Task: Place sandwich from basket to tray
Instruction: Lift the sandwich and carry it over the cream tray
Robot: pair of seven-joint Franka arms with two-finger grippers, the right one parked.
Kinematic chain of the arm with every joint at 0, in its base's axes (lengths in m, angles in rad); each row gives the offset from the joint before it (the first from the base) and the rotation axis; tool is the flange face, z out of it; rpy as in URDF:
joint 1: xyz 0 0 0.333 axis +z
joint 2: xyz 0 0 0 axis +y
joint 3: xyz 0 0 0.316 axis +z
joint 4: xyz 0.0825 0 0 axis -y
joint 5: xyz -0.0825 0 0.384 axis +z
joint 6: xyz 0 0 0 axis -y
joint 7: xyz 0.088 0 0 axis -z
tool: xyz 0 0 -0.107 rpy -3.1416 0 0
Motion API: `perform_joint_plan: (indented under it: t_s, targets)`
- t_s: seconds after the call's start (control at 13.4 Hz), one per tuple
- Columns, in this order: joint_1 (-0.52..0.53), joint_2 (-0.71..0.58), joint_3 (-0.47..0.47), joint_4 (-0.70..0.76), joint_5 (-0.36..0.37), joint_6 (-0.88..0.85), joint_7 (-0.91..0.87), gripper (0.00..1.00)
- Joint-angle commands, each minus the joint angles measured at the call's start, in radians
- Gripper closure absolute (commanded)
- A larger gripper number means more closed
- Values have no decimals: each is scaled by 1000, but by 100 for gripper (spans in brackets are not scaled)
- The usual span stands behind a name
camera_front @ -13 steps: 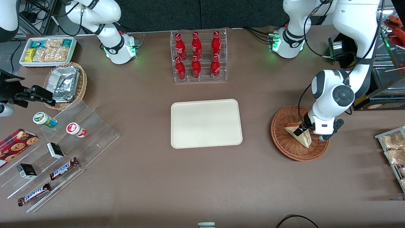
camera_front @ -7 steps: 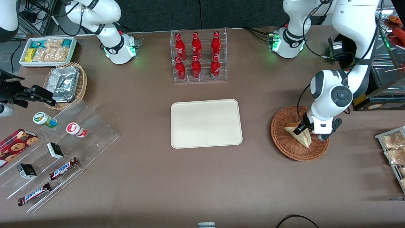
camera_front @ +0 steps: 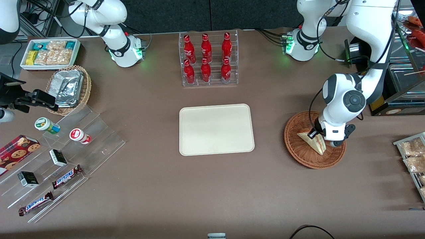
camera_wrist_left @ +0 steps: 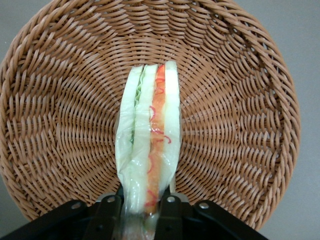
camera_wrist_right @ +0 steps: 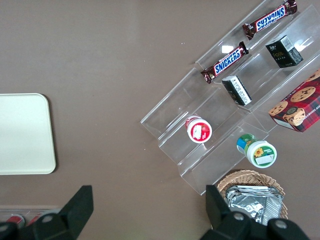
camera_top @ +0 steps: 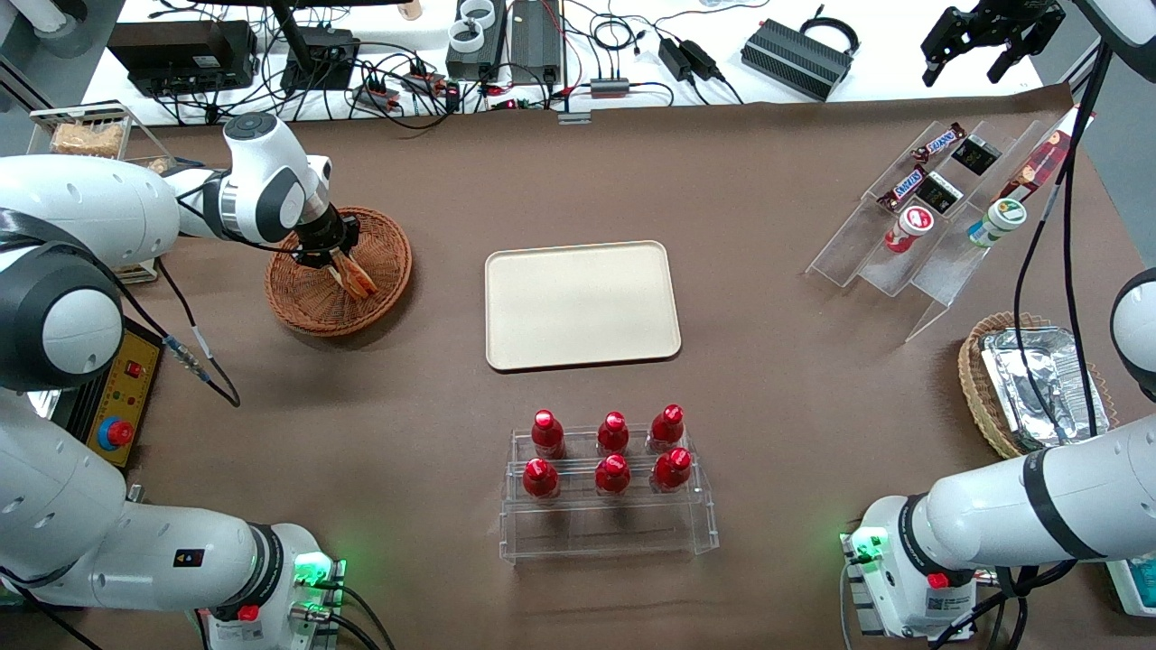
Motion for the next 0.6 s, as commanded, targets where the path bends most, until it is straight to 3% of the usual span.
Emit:
perform_joint_plan:
  t_s: [0.0,0.15,0.3,0.52]
  targets:
    - [-3,-49,-3,43,15,-110,39,100]
    - [-7,-90,-33,131,25,-295,92,100]
    - [-10,-86,-124,242,39,-429,93,100]
    - [-12,-77,-265,349,44,-519,104,100]
